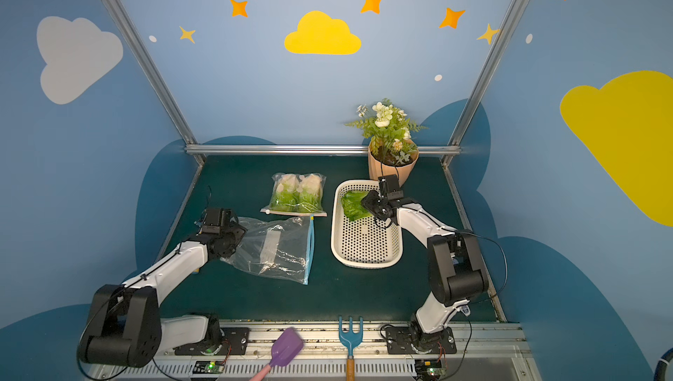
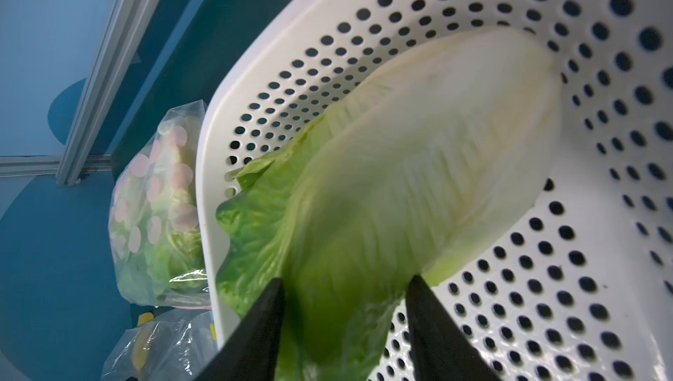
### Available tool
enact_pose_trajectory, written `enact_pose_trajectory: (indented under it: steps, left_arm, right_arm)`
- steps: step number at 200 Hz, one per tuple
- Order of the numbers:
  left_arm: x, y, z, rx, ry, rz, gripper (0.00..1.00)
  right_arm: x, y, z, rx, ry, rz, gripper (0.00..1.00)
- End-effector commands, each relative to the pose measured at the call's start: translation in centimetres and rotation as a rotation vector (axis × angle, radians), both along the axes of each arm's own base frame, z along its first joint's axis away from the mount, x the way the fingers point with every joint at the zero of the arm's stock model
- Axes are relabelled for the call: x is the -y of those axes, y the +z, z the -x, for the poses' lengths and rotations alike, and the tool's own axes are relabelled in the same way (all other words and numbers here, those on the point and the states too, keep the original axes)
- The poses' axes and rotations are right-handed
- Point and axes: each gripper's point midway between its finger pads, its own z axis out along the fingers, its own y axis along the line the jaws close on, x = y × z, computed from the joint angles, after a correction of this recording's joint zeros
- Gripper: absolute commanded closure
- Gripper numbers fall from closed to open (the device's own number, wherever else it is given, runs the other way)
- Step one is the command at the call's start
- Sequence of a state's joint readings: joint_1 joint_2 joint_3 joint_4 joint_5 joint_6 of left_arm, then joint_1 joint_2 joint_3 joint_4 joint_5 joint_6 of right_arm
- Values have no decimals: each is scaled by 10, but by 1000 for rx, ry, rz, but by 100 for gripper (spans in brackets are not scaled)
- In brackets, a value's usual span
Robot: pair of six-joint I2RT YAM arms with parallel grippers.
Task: Open the zip-top bag and take out the chinese cabbages
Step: Place the Chinese cabbage in the basket, then pick up the zipper food storage bag at the center of the board.
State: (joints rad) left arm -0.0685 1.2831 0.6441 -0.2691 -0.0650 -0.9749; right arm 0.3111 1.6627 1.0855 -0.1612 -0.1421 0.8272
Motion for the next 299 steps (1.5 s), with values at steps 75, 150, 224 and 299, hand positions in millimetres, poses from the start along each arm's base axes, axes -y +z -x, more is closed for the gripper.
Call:
enact_pose_trajectory:
  steps: [75,150,224,299]
  left_arm:
    - [-9,47,-10,88,15,-51,11]
    - [-10,76,-6,146,-11,-51,7]
    - [56,75,-9,157,-376,156,32]
    - [78,17,-2,97,-369,326,30]
  right_arm:
    - [-9,78,12,162,61,-7,26]
    - [-124,146,44,359,580,127,27]
    - [-257,68,64,314,1116,552,60]
    - [-293,22,43,498,1140,679,55]
